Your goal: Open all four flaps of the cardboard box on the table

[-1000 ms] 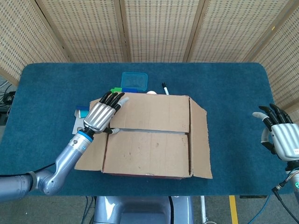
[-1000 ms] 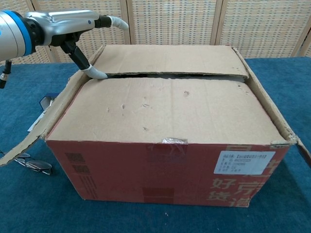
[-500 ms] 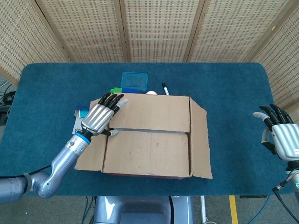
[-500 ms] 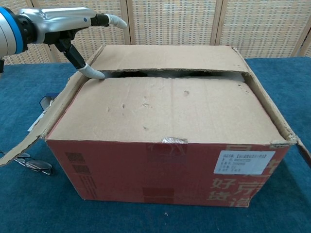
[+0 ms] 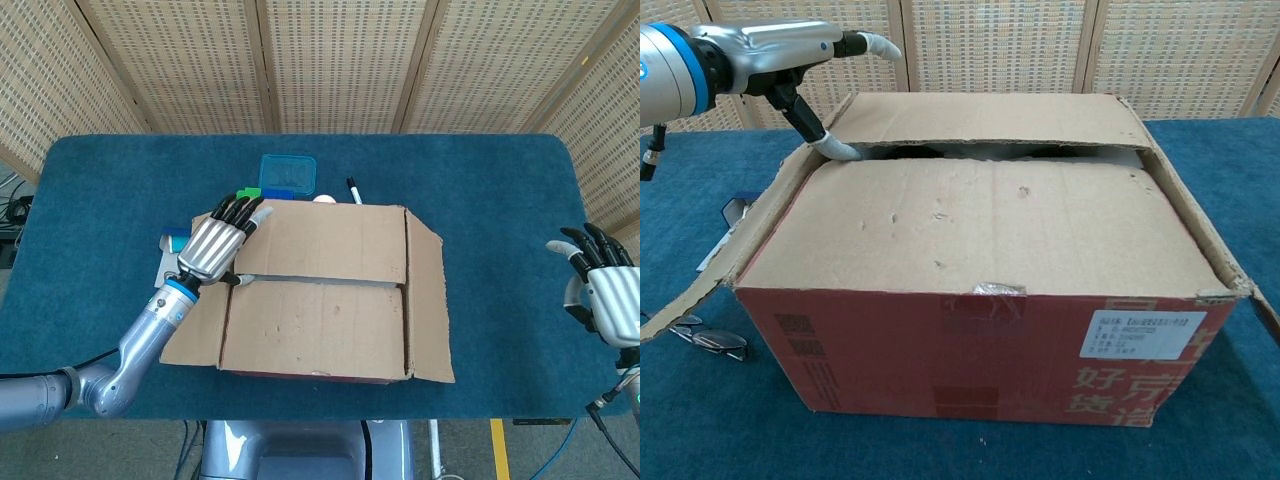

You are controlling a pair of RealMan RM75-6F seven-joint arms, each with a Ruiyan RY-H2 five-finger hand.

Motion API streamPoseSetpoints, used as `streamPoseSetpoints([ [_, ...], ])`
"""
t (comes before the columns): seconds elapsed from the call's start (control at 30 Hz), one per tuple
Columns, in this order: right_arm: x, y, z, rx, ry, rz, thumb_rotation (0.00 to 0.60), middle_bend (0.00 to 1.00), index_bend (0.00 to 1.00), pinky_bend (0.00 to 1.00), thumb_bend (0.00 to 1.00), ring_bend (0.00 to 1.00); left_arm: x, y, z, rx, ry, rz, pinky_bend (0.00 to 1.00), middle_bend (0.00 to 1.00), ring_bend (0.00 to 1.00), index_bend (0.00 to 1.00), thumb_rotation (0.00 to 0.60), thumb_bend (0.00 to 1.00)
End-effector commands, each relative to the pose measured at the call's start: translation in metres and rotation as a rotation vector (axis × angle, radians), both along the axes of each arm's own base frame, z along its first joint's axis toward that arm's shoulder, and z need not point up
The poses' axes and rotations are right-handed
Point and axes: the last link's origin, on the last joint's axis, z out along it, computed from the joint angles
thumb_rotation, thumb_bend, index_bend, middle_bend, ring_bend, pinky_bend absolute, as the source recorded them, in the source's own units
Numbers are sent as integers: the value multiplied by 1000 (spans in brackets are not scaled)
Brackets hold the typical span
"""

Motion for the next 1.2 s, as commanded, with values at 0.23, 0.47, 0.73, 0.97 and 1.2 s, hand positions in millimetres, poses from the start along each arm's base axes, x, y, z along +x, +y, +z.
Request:
streamPoseSetpoints([
  [0.23, 0, -1, 0, -1, -1, 2, 600, 142, 223, 115, 878, 0, 5, 7, 17, 94, -63, -43, 0, 0, 0, 0, 518, 195],
  [0.47, 0, -1, 1, -4, -2, 0, 600, 142, 223, 116, 878, 0, 10, 19, 33, 150, -91, -54, 0, 0, 0, 0, 518, 195],
  [0.73, -2, 1, 3, -9, -2, -7, 600, 142, 223, 116, 878, 0, 19, 41, 48, 224, -76, -80, 0, 0, 0, 0, 518, 195],
  [0.97, -2, 2, 5, -13, -1, -8, 600, 142, 223, 115, 878, 0, 35, 62, 56, 265, -88, -90, 0, 0, 0, 0, 516, 194],
  [1.2, -2, 2, 8, -19, 0, -11, 600, 142, 223, 115, 878, 0, 46, 83, 54, 299, -53, -80, 0, 0, 0, 0, 518, 194],
])
